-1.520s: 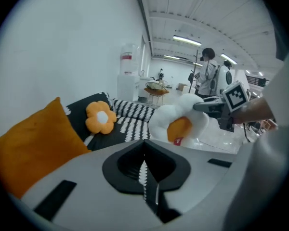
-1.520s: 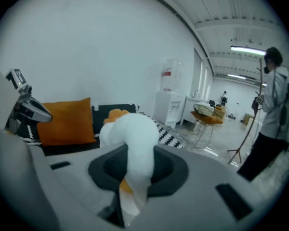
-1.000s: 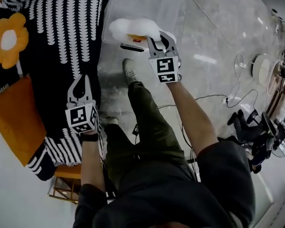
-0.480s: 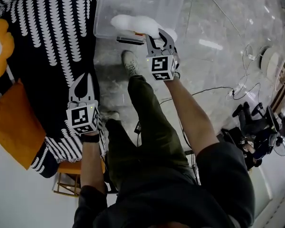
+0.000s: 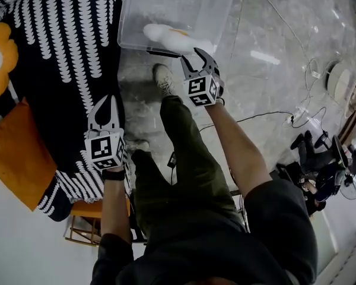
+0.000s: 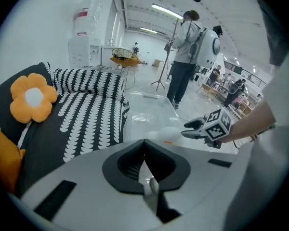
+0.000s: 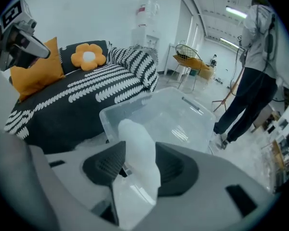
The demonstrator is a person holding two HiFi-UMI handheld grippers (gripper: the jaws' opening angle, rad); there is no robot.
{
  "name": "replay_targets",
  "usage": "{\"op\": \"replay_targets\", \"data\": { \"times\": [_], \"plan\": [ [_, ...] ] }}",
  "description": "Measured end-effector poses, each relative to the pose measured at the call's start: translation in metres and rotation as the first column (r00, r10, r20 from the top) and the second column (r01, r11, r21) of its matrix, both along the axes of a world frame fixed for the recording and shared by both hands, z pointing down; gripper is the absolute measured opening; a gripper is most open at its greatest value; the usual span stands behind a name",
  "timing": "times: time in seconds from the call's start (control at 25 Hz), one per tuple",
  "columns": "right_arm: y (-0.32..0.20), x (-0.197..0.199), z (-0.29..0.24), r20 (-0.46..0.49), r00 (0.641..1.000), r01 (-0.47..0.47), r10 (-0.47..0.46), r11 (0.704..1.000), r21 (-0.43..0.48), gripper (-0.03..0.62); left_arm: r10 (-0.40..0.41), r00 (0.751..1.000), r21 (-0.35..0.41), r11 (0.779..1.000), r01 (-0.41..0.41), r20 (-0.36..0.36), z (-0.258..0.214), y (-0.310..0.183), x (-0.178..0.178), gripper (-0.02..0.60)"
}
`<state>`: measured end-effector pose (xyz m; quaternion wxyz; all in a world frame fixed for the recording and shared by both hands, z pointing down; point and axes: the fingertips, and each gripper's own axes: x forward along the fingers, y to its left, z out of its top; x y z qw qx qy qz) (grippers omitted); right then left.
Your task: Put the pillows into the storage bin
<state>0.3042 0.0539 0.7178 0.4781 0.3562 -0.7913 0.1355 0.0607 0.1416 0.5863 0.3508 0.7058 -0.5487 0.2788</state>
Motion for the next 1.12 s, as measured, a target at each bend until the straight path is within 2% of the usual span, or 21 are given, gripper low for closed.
{"op": "replay_targets", "data": {
  "times": [0.16, 0.36, 0.68, 0.8, 1.0, 1.12],
  "plan": [
    [0.001, 0.006, -0.006, -0.001, 1.000, 0.016, -0.016, 1.000, -0.018, 0.190, -0.006, 1.000, 0.003, 1.000, 0.006, 0.007, -0.007, -0.007, 0.002, 0.005],
    [-0.010, 0.007, -0.036, 0.041, 0.999, -0.004, 0.004, 1.000, -0.005, 0.190, -0.035, 0.999, 0.018, 0.999, 0.034, 0.017, -0.028, -0.013, 0.001, 0.004],
    [-0.052, -0.010, -0.111, 0.099, 0.993, 0.055, -0.060, 0.997, 0.051, 0.190, -0.151, 0.988, 0.085, 0.985, 0.148, 0.033, -0.093, -0.026, -0.023, 0.004],
    [-0.072, -0.035, -0.150, 0.128, 0.982, 0.127, -0.139, 0.987, 0.097, 0.190, -0.230, 0.972, 0.135, 0.966, 0.220, 0.058, -0.133, -0.027, -0.049, 0.004],
    [-0.087, -0.098, -0.225, 0.166, 0.953, 0.226, -0.253, 0.959, 0.168, 0.190, -0.348, 0.933, 0.216, 0.922, 0.322, 0.093, -0.206, -0.012, -0.110, 0.004],
    [-0.090, -0.160, -0.275, 0.224, 0.912, 0.296, -0.344, 0.929, 0.222, 0.190, -0.445, 0.889, 0.275, 0.873, 0.403, 0.109, -0.246, 0.013, -0.153, 0.004]
  ]
}}
